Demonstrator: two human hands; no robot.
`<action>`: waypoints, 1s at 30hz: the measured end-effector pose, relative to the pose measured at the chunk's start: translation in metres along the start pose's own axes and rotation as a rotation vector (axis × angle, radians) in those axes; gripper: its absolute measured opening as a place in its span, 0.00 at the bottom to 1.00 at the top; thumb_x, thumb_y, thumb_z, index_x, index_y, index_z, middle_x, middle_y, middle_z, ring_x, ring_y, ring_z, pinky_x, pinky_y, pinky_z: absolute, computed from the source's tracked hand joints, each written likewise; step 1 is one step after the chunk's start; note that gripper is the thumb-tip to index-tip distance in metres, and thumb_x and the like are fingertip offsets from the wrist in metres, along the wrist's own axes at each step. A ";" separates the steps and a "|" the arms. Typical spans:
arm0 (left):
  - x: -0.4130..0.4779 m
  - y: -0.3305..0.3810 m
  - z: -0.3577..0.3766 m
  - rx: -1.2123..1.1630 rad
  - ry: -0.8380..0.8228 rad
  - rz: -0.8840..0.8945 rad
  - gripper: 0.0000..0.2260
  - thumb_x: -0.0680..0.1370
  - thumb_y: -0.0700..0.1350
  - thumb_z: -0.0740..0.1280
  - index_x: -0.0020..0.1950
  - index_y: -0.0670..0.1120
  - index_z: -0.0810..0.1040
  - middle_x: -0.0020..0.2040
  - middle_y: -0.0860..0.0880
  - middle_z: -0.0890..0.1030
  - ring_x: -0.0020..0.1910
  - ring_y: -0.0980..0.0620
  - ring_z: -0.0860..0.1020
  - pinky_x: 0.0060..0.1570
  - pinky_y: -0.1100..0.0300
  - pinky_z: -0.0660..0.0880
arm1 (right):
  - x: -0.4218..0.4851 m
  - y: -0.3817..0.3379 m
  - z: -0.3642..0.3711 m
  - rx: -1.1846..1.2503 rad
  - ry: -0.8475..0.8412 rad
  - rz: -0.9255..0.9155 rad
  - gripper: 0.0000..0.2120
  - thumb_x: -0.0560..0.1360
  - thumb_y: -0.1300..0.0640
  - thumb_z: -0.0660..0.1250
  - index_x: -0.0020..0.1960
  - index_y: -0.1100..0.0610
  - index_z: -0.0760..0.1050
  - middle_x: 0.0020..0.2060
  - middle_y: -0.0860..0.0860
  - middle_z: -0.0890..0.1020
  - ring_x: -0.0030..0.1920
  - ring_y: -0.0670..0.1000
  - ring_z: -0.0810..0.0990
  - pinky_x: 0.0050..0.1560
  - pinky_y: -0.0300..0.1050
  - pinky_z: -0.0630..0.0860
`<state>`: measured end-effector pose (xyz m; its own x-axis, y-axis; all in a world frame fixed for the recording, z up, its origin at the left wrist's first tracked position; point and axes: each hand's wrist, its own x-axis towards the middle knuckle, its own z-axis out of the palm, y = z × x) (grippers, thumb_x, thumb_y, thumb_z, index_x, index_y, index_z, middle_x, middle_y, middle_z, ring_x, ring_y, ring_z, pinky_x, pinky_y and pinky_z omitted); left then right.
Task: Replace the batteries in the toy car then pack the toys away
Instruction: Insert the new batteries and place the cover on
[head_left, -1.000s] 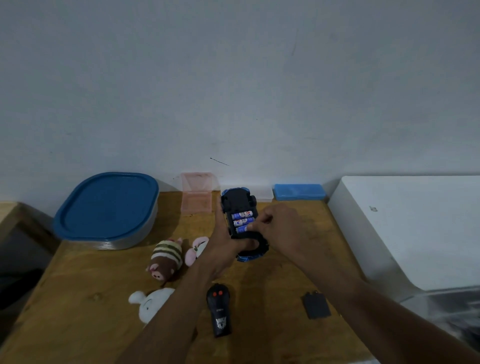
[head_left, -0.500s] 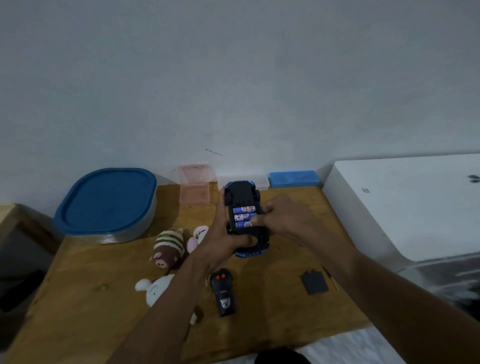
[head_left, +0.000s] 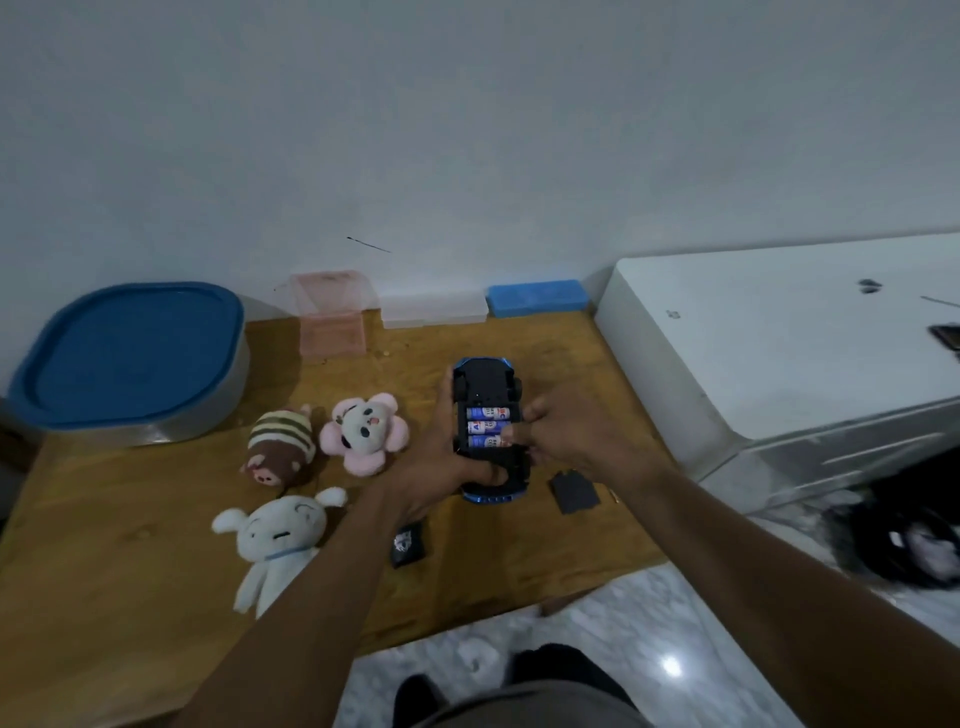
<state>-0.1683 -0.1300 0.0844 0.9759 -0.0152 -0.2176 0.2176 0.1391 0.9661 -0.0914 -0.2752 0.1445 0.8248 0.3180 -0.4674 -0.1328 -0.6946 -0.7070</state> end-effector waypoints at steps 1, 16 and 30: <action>0.000 -0.004 0.006 -0.006 -0.005 -0.010 0.57 0.65 0.26 0.72 0.76 0.65 0.42 0.65 0.45 0.77 0.60 0.43 0.79 0.59 0.37 0.75 | 0.000 0.008 -0.002 0.009 -0.011 0.013 0.11 0.73 0.59 0.73 0.49 0.67 0.80 0.44 0.58 0.84 0.42 0.53 0.84 0.39 0.43 0.82; -0.022 -0.070 0.076 -0.133 0.319 -0.200 0.55 0.62 0.26 0.72 0.74 0.67 0.51 0.65 0.52 0.76 0.60 0.48 0.78 0.57 0.47 0.77 | 0.023 0.132 -0.061 -0.647 -0.053 -0.177 0.16 0.71 0.47 0.72 0.55 0.52 0.79 0.48 0.49 0.82 0.42 0.46 0.75 0.34 0.38 0.68; -0.033 -0.069 0.083 -0.203 0.417 -0.152 0.56 0.65 0.23 0.70 0.73 0.71 0.50 0.67 0.50 0.75 0.60 0.44 0.79 0.56 0.42 0.77 | 0.045 0.139 -0.054 -0.738 -0.129 -0.253 0.22 0.70 0.50 0.74 0.61 0.56 0.74 0.56 0.55 0.74 0.52 0.57 0.77 0.47 0.46 0.73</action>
<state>-0.2146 -0.2208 0.0366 0.8350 0.3416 -0.4314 0.3095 0.3567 0.8814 -0.0434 -0.3923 0.0541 0.7048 0.5647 -0.4294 0.4867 -0.8253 -0.2863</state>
